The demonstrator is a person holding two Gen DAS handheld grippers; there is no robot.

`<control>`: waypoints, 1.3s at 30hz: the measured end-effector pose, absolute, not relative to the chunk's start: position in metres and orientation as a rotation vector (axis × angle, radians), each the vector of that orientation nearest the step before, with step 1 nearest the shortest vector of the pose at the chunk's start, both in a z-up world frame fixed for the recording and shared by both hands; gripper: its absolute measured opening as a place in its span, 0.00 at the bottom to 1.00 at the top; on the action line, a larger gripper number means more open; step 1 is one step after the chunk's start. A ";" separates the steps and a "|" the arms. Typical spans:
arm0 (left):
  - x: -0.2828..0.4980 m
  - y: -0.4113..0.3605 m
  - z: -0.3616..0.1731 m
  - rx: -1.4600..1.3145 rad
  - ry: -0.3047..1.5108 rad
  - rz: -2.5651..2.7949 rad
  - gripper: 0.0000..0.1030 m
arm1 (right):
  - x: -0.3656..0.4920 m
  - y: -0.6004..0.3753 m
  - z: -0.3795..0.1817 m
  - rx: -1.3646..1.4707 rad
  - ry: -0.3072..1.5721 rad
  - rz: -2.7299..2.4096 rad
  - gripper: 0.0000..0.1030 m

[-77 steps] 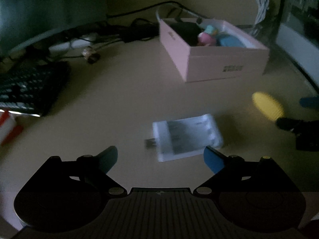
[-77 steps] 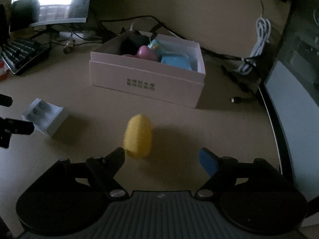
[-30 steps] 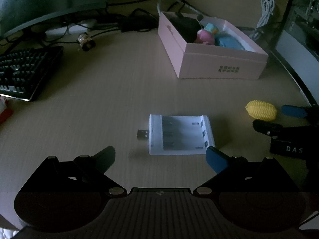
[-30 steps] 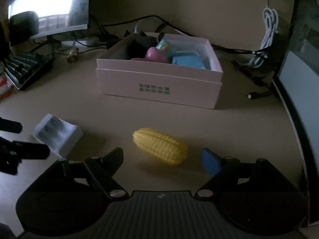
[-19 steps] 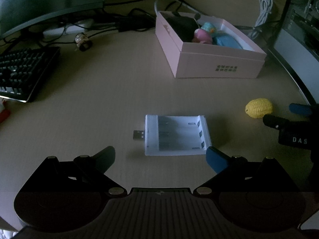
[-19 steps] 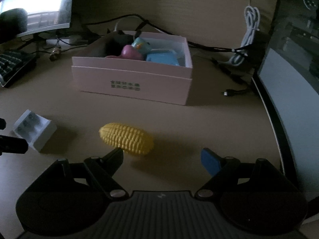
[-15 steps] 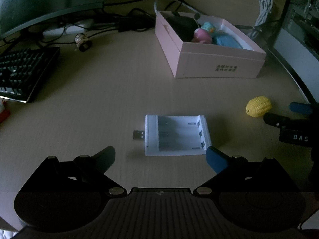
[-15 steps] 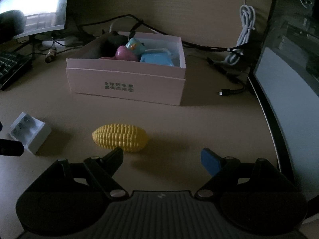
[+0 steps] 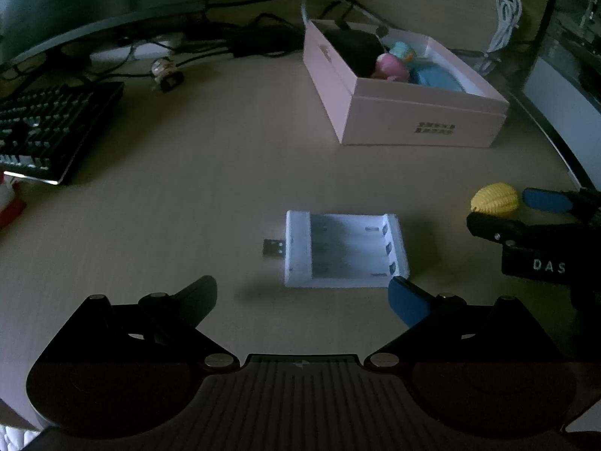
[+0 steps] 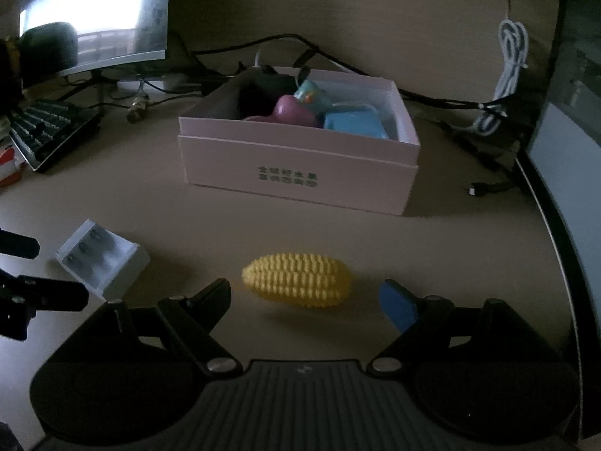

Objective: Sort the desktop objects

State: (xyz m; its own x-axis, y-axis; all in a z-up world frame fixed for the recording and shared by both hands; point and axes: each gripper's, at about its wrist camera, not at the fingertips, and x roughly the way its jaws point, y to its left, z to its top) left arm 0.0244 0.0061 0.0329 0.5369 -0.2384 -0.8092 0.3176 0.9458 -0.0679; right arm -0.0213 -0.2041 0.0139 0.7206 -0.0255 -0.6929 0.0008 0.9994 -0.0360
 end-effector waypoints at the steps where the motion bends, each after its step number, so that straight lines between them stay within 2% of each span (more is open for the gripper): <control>1: 0.024 0.007 0.033 0.089 0.948 -0.328 0.98 | -0.020 -0.205 0.014 -0.026 0.766 -0.015 0.85; 5: 0.024 0.010 0.033 0.081 0.947 -0.325 0.98 | -0.013 -0.209 0.013 0.014 0.773 -0.018 0.84; 6: 0.024 0.011 0.034 0.077 0.943 -0.331 0.98 | -0.012 -0.210 0.013 0.017 0.775 -0.017 0.78; 7: 0.023 0.010 0.034 0.075 0.937 -0.338 0.98 | -0.011 -0.210 0.012 0.018 0.781 -0.012 0.67; 8: 0.024 0.009 0.035 0.076 0.933 -0.345 0.98 | -0.011 -0.211 0.012 0.020 0.788 -0.008 0.65; 27: 0.049 -0.040 0.019 0.177 0.908 -0.299 0.98 | -0.060 -0.219 0.035 -0.002 0.740 -0.053 0.65; 29: 0.048 -0.040 0.019 0.175 0.900 -0.289 0.96 | -0.064 -0.221 0.037 -0.006 0.739 -0.058 0.65; 31: 0.043 -0.040 0.021 0.173 0.887 -0.291 0.89 | -0.067 -0.223 0.038 -0.010 0.736 -0.060 0.65; 39: -0.001 -0.040 0.034 0.203 0.852 -0.382 0.89 | -0.082 -0.228 0.048 -0.066 0.721 -0.018 0.65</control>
State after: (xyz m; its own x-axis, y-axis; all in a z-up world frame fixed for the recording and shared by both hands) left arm -0.0012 -0.0398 0.0342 0.5959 -0.2465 -0.7643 0.4070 0.9131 0.0228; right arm -0.0818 -0.2279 0.0476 0.7510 -0.0387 -0.6592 -0.0067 0.9978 -0.0662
